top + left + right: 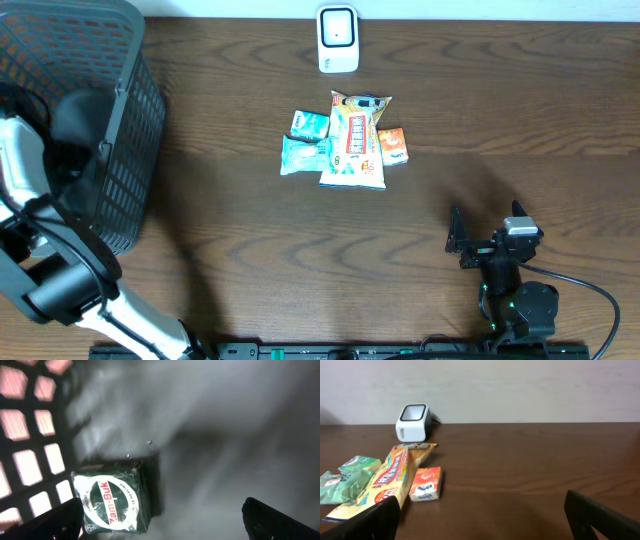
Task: Scan the item barcode
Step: 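Move the left gripper into the basket over the dark green Zam-Buk tin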
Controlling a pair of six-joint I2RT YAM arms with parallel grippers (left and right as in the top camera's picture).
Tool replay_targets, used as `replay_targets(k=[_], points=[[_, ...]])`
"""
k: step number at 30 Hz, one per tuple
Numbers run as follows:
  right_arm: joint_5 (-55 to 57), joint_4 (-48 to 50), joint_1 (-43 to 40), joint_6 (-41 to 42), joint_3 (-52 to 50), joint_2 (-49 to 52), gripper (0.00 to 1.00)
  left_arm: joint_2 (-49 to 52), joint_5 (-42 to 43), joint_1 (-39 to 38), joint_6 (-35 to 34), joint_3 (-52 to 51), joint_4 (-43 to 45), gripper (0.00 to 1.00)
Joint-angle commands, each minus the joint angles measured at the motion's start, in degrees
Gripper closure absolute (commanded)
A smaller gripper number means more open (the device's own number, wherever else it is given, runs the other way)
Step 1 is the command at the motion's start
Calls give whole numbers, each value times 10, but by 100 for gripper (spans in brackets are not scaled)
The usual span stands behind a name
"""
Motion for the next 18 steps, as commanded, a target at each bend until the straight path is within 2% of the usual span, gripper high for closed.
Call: replay_targets(k=[1,18], points=[[5,-2,-3,-1,-2,-1,1,29,-2,2,-15,-16,-1,2],[5,-2,-3,-1,-2,-1,1,35,13,2,-15,-16,20,2]])
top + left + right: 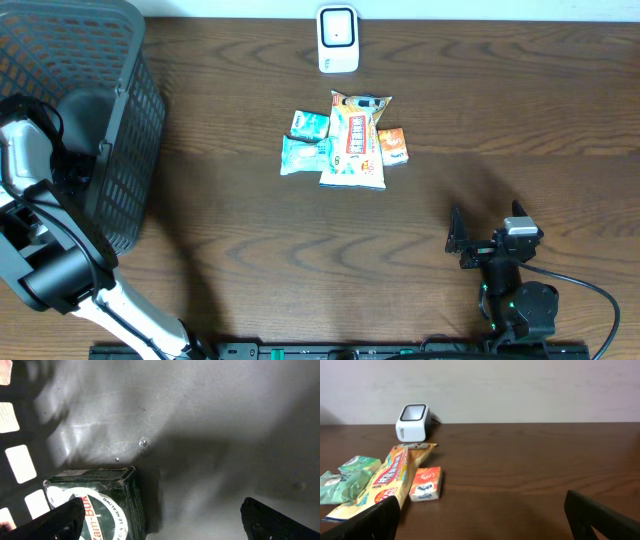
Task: Scan the item barcode
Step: 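Move the left gripper into the basket over the dark green Zam-Buk tin, then close the left gripper on the Zam-Buk tin in the basket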
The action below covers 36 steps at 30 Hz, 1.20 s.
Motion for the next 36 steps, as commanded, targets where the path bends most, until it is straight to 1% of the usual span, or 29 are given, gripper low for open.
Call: replay_targets(k=[1,7,12,19,26,30,31,35,36], points=[[5,-2,-3,-1,-2,-1,1,-2,21,2,-11,-1,1,2],[5,-2,-3,-1,-2,-1,1,-2,101,1,-15,-1,19,2],[5,-2,-3,-1,-2,-1,1,-2,104,2,4,-1,35,2],[5,-2,-3,-1,-2,-1,1,-14,101,18,-8,-1,41,2],[5,-2,-3,-1,-2,-1,1,-56,100,50,-21,-1,18,2],[5,-2,-3,-1,-2,-1,1,-62,100,56,-21,-1,7,2],[5,-2,-3,-1,-2,-1,1,-62,100,56,-28,-1,3,3],[5,-2,-3,-1,-2,-1,1,-61,100,56,-97,-1,-24,2],[5,-2,-3,-1,-2,-1,1,-61,100,56,-101,-1,-27,2]])
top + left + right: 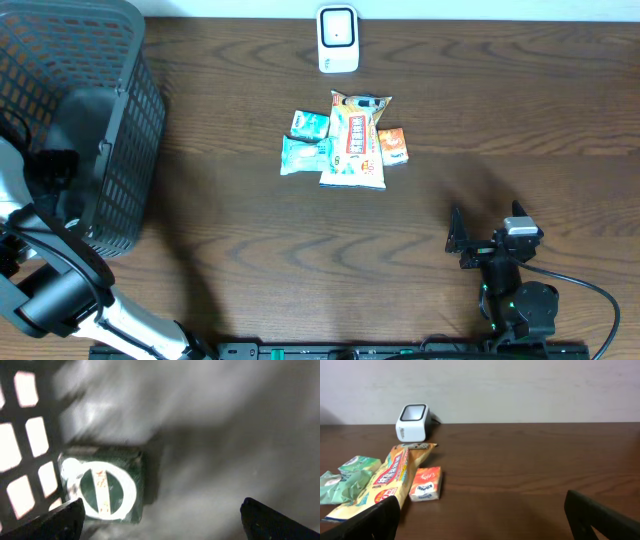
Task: Scan the item barcode
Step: 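Close the left gripper on the Zam-Buk tin in the basket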
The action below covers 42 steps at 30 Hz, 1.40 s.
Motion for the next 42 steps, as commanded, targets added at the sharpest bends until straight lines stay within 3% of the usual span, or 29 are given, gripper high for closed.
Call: replay_targets(k=[1,26,35,39,42], points=[[5,-2,-3,-1,-2,-1,1,-2,-3,0,-52,-1,-11,2],[5,-2,-3,-1,-2,-1,1,8,-83,11,-62,-92,34,2],[5,-2,-3,-1,-2,-1,1,8,-82,11,-61,-155,104,2],[5,-2,-3,-1,-2,-1,1,8,-43,11,-32,-157,136,2],[5,-2,-3,-1,-2,-1,1,8,53,10,36,-157,188,2]])
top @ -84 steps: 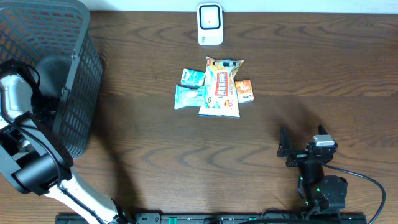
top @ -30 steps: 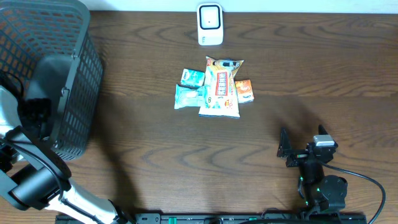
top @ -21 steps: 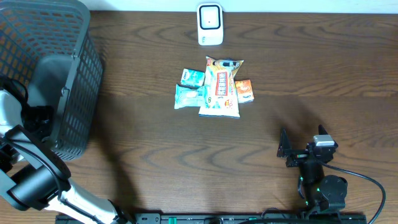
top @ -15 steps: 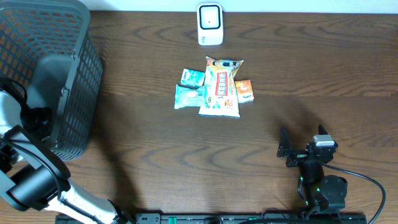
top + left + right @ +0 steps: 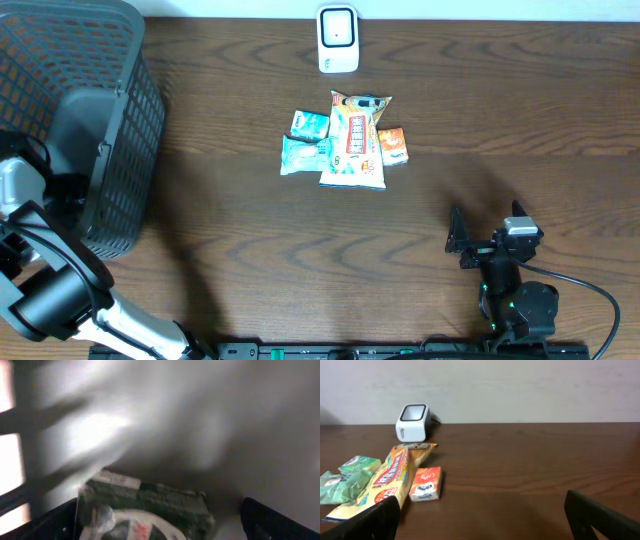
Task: Scan the item barcode
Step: 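Close the left gripper on the Zam-Buk tin in the basket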
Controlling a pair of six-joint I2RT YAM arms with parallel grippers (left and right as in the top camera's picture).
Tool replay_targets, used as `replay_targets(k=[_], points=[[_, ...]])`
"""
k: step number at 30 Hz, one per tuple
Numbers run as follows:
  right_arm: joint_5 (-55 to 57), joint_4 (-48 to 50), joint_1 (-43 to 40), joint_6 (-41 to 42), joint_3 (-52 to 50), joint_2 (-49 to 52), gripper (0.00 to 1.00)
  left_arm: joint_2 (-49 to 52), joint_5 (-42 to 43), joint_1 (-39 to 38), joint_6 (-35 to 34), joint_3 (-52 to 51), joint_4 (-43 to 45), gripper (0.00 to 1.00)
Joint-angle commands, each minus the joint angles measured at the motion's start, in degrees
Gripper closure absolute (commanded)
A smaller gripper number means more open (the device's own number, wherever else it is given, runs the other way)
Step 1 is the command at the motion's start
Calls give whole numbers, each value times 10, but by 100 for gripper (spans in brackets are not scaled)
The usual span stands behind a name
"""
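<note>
My left gripper (image 5: 165, 527) is down inside the dark mesh basket (image 5: 125, 120), open. A dark green Zam-Buk box (image 5: 150, 505) with a round white label lies on the basket floor between its fingers, close and blurred. In the overhead view only the white left arm (image 5: 15, 190) shows at the basket's front left. The white scanner (image 5: 338, 40) stands at the back middle of the table. My right gripper (image 5: 482, 520) rests open and empty at the front right, facing the scanner (image 5: 412, 422).
A pile of items lies mid-table: a yellow snack bag (image 5: 356, 140), a small orange box (image 5: 392, 146) and green packets (image 5: 307, 150). The basket's mesh walls close in round the left gripper. The right arm (image 5: 505, 270) sits by the front edge.
The left arm has moved toward the front of the basket. The green box was under the left finger; now it sits nearer, low between both fingers. The right arm has not moved.
The open left gripper stayed inside the basket throughout, with the green box at the lower left of its view. It shifted a little over the box each time, and now the box lies between its fingers. The right arm and the pile never moved.
</note>
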Motion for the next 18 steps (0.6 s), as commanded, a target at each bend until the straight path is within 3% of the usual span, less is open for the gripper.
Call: replay_targets(k=[1,5,13,18], points=[[5,-2,-3,-1,-2,-1,1,13,113,2,81,-14,42,2],[5,-2,-3,-1,-2,-1,1,13,143,0,130,-14,71,2],[5,-2,-3,-1,-2,-1,1,13,141,-2,136,-17,65,1],[5,-2,-3,-1,-2,-1,1,13,139,-7,182,-32,49,1]])
